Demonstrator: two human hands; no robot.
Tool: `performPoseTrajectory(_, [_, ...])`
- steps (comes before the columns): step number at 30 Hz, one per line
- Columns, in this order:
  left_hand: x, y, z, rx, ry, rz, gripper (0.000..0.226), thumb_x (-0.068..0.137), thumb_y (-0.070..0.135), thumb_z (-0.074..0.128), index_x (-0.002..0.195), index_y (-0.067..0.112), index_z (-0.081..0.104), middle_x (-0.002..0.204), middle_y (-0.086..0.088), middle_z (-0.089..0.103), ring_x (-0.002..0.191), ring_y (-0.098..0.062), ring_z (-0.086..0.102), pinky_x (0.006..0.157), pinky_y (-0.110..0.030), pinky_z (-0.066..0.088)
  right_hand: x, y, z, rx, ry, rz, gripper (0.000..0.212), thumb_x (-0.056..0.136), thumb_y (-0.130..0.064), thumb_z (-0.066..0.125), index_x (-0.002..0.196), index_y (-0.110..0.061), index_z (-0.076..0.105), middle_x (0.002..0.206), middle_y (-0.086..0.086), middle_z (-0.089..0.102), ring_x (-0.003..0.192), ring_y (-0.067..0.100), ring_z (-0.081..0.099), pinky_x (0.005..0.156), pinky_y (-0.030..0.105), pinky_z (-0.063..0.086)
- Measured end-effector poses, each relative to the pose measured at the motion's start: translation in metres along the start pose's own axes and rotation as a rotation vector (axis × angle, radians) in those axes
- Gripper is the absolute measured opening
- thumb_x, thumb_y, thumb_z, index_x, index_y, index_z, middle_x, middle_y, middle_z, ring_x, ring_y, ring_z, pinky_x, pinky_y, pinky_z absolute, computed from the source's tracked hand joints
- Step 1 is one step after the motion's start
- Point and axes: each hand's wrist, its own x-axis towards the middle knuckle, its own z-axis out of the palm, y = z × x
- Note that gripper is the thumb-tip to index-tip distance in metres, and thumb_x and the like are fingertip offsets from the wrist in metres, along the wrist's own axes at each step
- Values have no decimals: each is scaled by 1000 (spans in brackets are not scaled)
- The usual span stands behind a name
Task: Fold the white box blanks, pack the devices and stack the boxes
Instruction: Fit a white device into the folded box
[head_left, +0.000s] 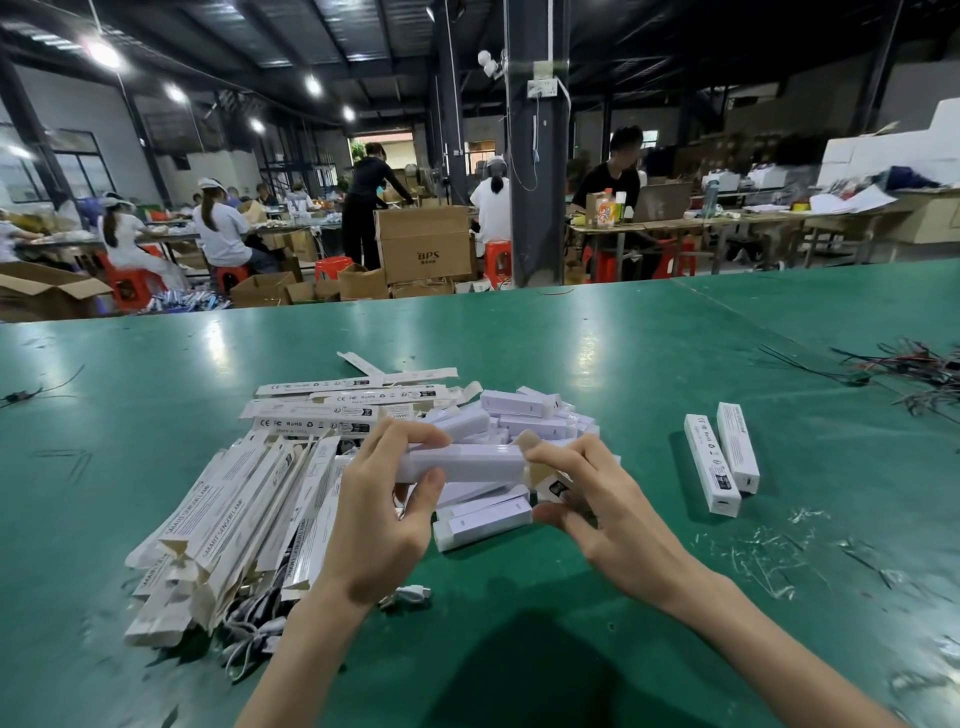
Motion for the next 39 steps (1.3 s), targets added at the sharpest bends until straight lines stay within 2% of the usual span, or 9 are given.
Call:
performPoseTrajectory(3, [-1,1,2,-14,21,-2,17,79,7,58,94,14,60,92,2,60,79,-5,53,62,-8,39,-1,0,1,-9,-1,-26,56,88,-9,61,127,-43,41,113,1,47,113,28,52,87,41,51])
performPoseTrajectory(11, [-4,6,7,-89,18,17,19,80,6,58,95,16,61,94,6,61,81,-10,57,60,-22,48,-1,1,2,-74,66,-31,63,86,-15,71,125,-45,31,101,-10,48,83,8,49,78,32,48])
performPoseTrajectory(15, [-4,1,6,-12,-14,25,20,77,6,60,96,14,62,96,8,59,90,-4,56,72,-9,42,0,-1,3,-100,34,-51,64,86,-14,70,128,-43,31,108,-1,49,91,19,50,82,35,48])
performPoseTrajectory(18, [-5,-2,9,53,-65,80,23,78,8,61,97,20,60,98,9,57,92,-2,53,76,-6,38,-1,-2,6,-152,7,-102,61,87,-14,69,128,-39,32,106,-3,46,91,11,45,81,26,43])
performPoseTrajectory(25, [-17,-1,30,-225,-40,12,51,92,20,55,129,44,29,116,21,49,103,-15,59,86,-28,50,-3,-9,11,-155,7,-151,55,90,-20,65,133,-35,34,104,0,48,87,11,45,77,24,44])
performPoseTrajectory(29, [-20,-1,38,9,-56,191,21,94,27,58,113,19,63,125,13,58,111,-9,56,93,-26,46,-2,-13,11,-101,54,-155,58,89,-17,65,135,-35,34,107,-1,49,82,-1,45,76,20,42])
performPoseTrajectory(32, [-22,0,41,123,-45,244,26,93,27,55,107,13,71,135,1,52,120,-12,46,102,-22,38,-3,-13,10,-62,71,-149,58,89,-16,65,135,-34,35,114,-3,51,98,15,54,86,28,46])
performPoseTrajectory(36, [-14,0,32,0,135,99,19,94,13,51,109,18,61,112,6,56,105,-3,53,92,-18,43,-3,-10,8,-68,124,-125,64,87,-18,68,134,-42,32,112,4,53,90,18,53,85,15,42])
performPoseTrajectory(39, [-2,-29,14,260,73,-258,17,94,8,53,105,18,62,101,6,57,95,-12,55,86,-30,47,-3,-9,7,-64,190,-129,65,85,-23,68,133,-45,30,112,1,55,91,14,52,85,9,39])
